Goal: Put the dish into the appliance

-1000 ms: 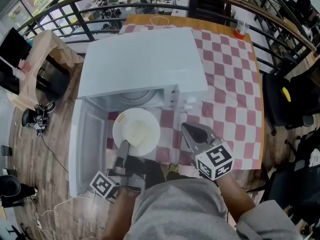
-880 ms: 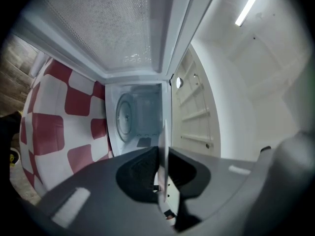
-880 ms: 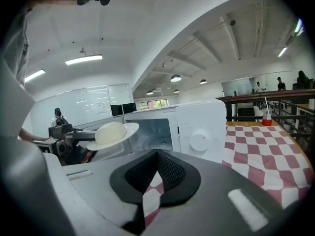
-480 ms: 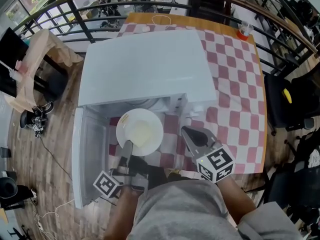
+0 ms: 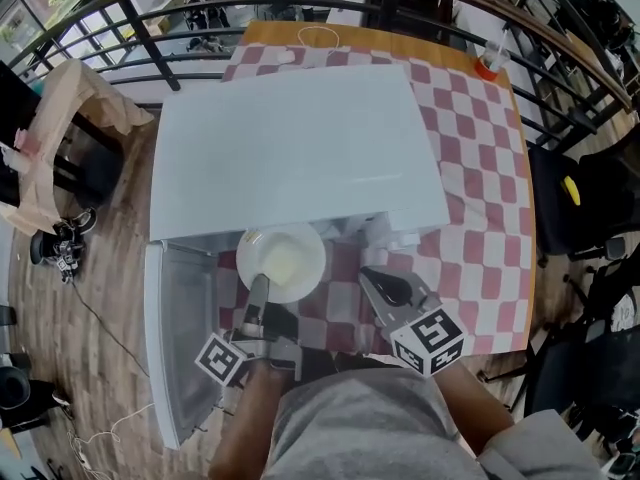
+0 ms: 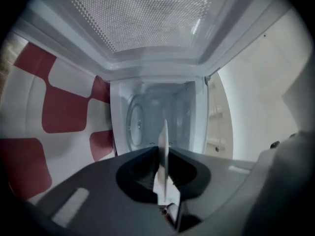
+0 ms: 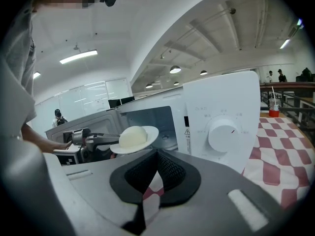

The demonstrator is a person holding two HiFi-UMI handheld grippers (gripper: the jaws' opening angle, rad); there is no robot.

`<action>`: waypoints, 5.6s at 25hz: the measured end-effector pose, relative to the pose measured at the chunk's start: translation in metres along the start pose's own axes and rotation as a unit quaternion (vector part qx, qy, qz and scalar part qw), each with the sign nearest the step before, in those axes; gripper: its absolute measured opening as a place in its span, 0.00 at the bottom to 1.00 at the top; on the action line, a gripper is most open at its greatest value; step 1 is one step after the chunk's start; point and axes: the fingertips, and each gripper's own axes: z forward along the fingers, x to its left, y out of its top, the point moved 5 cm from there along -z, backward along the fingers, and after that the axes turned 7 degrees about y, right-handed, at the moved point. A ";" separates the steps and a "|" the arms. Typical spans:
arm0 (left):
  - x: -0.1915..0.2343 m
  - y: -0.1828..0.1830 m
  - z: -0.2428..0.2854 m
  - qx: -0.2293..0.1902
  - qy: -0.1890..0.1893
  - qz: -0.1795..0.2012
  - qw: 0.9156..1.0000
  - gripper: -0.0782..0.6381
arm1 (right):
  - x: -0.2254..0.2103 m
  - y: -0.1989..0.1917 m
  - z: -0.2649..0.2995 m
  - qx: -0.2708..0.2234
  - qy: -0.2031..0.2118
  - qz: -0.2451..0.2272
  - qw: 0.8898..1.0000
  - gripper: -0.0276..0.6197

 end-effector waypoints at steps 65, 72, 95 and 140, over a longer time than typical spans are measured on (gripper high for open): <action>0.022 0.034 0.089 0.094 0.170 0.288 0.938 0.49 | -0.014 -0.003 0.012 0.024 -0.041 0.022 0.999 0.04; 0.019 0.023 0.089 0.126 0.177 0.388 0.895 0.58 | -0.015 -0.004 0.012 0.024 -0.038 0.023 0.999 0.04; 0.025 0.011 0.076 0.125 0.230 0.558 0.787 0.79 | -0.021 -0.015 0.006 0.028 -0.035 0.027 0.999 0.04; -0.025 -0.024 0.019 0.008 0.208 0.613 0.762 0.36 | -0.054 -0.017 -0.112 -0.014 -0.109 -0.008 0.994 0.04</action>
